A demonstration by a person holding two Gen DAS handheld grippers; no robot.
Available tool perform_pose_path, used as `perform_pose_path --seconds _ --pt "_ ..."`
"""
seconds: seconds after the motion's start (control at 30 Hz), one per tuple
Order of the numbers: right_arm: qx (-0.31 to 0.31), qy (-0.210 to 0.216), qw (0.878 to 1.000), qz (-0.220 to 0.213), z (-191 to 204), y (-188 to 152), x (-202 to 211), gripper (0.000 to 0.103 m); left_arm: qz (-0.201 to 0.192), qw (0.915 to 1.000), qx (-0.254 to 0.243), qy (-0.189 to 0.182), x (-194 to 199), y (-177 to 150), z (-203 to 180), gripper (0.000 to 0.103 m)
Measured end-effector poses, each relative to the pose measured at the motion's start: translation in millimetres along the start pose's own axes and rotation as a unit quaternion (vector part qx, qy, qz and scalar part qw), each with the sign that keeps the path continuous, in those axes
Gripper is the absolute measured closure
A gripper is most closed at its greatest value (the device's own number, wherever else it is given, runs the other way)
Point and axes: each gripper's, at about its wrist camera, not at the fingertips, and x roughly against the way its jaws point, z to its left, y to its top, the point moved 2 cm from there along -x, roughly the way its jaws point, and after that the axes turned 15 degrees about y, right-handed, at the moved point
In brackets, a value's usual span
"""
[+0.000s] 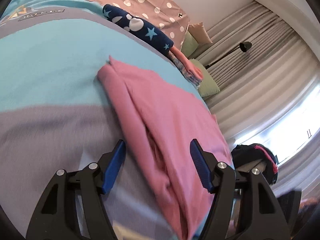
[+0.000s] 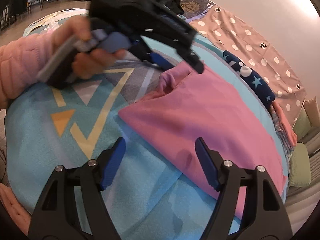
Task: Fold small clothes
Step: 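Grasp the shirt's other side with the right gripper and lift it while the left gripper holds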
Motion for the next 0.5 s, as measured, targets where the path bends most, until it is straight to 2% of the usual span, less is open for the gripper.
perform_pose_path --seconds 0.17,0.3,0.5 --pt "-0.011 -0.009 1.000 -0.013 -2 7 -10 0.035 0.021 0.9996 -0.004 0.019 -22 23 -4 0.036" --pt "-0.016 -0.007 1.000 -0.021 -2 13 -16 0.044 0.026 0.9987 -0.023 0.038 -38 35 -13 0.036" --pt "-0.025 -0.007 0.999 -0.033 -8 21 -23 0.049 0.015 0.9988 -0.034 0.033 -44 39 -12 0.036"
